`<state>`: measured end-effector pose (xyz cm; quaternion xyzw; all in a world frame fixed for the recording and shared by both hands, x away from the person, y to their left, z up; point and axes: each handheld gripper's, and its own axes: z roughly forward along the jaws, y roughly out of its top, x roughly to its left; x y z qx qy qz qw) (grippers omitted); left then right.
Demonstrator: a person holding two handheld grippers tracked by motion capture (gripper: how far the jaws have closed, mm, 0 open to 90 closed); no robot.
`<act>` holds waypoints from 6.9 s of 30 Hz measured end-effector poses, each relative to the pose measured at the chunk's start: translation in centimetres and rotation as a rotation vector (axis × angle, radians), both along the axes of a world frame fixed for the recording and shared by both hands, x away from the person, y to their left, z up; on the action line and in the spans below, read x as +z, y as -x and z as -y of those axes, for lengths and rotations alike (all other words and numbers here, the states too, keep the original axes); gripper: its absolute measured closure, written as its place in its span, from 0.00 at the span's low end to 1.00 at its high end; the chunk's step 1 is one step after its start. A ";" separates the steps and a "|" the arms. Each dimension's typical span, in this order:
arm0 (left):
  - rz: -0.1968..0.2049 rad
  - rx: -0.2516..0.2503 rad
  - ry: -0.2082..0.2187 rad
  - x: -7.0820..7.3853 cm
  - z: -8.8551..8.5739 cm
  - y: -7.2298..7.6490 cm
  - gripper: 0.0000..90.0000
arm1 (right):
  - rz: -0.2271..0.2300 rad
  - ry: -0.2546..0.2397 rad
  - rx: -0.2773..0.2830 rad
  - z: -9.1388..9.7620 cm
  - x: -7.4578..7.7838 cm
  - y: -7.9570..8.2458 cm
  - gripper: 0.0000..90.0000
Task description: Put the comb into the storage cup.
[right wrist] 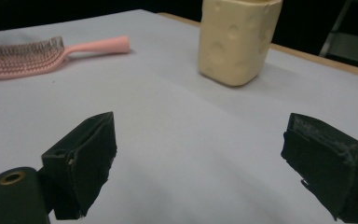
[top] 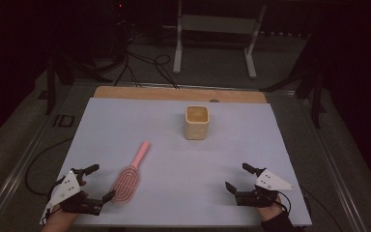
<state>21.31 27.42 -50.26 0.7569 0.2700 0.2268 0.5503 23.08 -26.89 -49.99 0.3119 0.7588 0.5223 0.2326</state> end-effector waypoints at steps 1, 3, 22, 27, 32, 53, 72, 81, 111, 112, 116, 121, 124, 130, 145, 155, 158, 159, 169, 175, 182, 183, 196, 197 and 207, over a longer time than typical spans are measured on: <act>-0.004 0.006 -0.004 0.0 0.0 0.0 0.00 | -0.005 0.003 0.004 -0.1 0.0 0.1 0.11; -0.005 0.009 -0.011 0.0 0.0 0.0 0.00 | -0.012 0.016 0.018 -0.1 -0.1 0.2 0.11; 0.015 -0.003 -0.037 0.4 0.0 0.3 0.00 | 0.045 0.061 -0.027 -0.3 0.0 0.5 0.11; 0.012 -0.010 -0.031 0.9 0.1 0.4 0.00 | 0.051 0.064 -0.032 -0.4 0.2 0.5 0.11; 0.010 -0.028 -0.031 1.5 0.5 0.5 0.00 | 0.041 0.059 -0.030 -0.4 0.1 0.2 0.11; 0.002 -0.127 -0.084 5.8 2.6 -1.2 0.00 | 0.049 0.044 -0.034 -0.4 0.4 0.4 0.11; 0.000 -0.291 -0.195 10.6 7.0 -5.0 0.00 | 0.050 0.026 -0.041 -0.2 0.5 0.3 0.11; -0.036 -0.364 -0.253 10.4 9.8 -7.6 0.00 | 0.046 0.024 -0.035 -0.2 0.5 0.3 0.11; -0.197 -0.376 -0.392 4.0 12.0 -13.1 0.52 | 0.032 0.023 -0.026 -0.4 0.3 0.3 0.11; -0.197 -0.376 -0.392 4.0 12.0 -13.1 0.55 | 0.033 0.025 -0.025 -0.4 0.3 0.3 0.11; -0.220 -0.380 -0.414 3.4 12.0 -13.6 0.70 | 0.033 0.019 -0.025 -0.4 0.3 0.3 0.11; -0.224 -0.392 -0.461 2.9 12.1 -13.8 0.89 | 0.036 0.021 -0.025 -0.5 0.4 0.3 0.11; -0.244 -0.399 -0.483 2.6 12.3 -13.9 0.99 | 0.035 0.022 -0.023 -0.5 0.4 0.3 0.11; -0.283 -0.404 -0.525 1.9 12.2 -14.6 1.00 | 0.033 0.020 -0.021 -0.5 0.4 0.3 0.11; -0.359 -0.347 -0.587 0.4 11.2 -16.2 1.00 | 0.031 0.013 -0.021 -0.4 0.3 0.2 0.11; -0.361 -0.307 -0.607 0.3 10.3 -16.3 1.00 | 0.030 0.012 -0.019 -0.4 0.4 0.3 0.11; -0.366 -0.286 -0.609 0.3 9.5 -16.3 1.00 | 0.032 0.017 -0.018 -0.4 0.4 0.3 0.11; -0.369 -0.283 -0.608 0.2 9.3 -16.3 1.00 | 0.032 0.014 -0.018 -0.4 0.4 0.3 0.11; -0.407 -0.194 -0.588 0.0 6.0 -16.4 1.00 | 0.023 0.020 -0.017 -0.5 0.3 0.3 0.11; -0.420 -0.162 -0.589 0.1 4.5 -16.0 1.00 | 0.023 0.022 -0.016 -0.6 0.3 0.3 0.11; -0.445 -0.104 -0.576 0.1 1.6 -15.4 1.00 | 0.024 0.022 -0.015 -0.6 0.3 0.2 0.11; -0.452 -0.093 -0.572 0.1 1.2 -15.3 1.00 | 0.024 0.022 -0.015 -0.6 0.3 0.2 0.11; -0.490 -0.024 -0.562 0.2 -2.5 -13.0 1.00 | 0.021 0.022 -0.013 -0.8 0.2 0.2 0.11; -0.496 -0.021 -0.559 0.2 -2.8 -12.7 1.00 | 0.020 0.026 -0.013 -0.8 0.2 0.2 0.11; -0.523 -0.001 -0.563 0.2 -5.0 -10.5 1.00 | 0.019 0.024 -0.012 -0.8 0.2 0.2 0.11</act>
